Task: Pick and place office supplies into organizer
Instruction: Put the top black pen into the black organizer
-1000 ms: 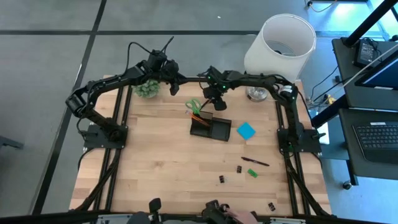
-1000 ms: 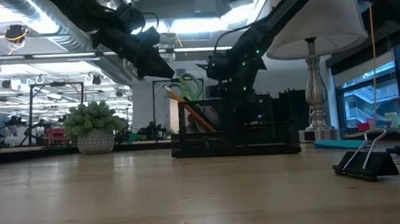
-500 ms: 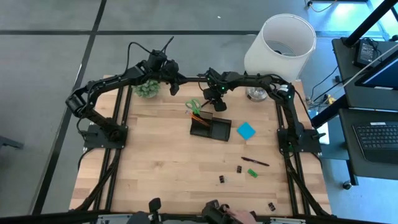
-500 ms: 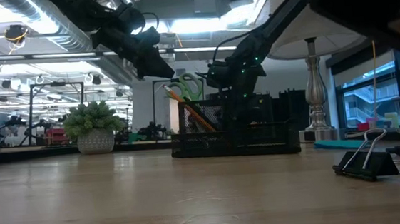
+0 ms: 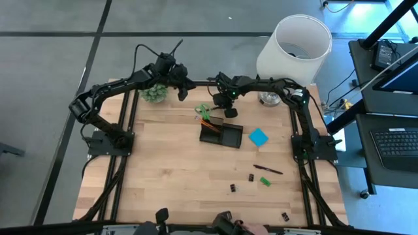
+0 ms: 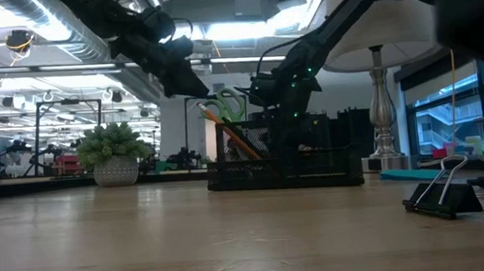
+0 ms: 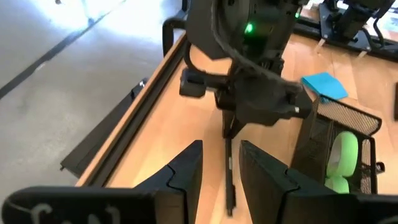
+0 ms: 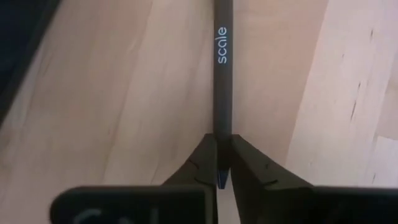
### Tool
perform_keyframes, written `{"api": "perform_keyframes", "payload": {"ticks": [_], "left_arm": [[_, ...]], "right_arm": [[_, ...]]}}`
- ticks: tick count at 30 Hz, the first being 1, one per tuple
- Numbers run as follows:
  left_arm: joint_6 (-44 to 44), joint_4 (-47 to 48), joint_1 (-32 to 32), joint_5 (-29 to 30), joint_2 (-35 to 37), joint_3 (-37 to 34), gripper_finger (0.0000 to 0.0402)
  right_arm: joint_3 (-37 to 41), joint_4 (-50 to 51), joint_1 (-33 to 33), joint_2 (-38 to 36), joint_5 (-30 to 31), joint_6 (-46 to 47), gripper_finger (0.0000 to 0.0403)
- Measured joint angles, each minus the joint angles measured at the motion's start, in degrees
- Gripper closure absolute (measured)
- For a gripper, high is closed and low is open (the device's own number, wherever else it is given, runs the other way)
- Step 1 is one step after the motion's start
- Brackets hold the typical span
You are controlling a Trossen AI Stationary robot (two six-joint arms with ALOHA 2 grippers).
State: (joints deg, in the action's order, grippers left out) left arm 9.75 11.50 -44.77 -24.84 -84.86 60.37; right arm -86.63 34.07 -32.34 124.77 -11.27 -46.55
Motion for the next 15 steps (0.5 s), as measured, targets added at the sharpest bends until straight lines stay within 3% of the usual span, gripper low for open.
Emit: {"api": "perform_keyframes", "payload": {"ticks": [8,15], "left_arm": [[9.27,9.90,2.32,13.79,-0.95,-0.01,0.0304],[11.01,9.52,5.87,13.32,-6.67,-0.01,0.0292]], "right_arm": [[0.00,0.71,-0.13,0.02,-3.85,6.88,0.0377],[0.15,0.18,-0.17,0.17,-10.28,13.46,0.0377]]}}
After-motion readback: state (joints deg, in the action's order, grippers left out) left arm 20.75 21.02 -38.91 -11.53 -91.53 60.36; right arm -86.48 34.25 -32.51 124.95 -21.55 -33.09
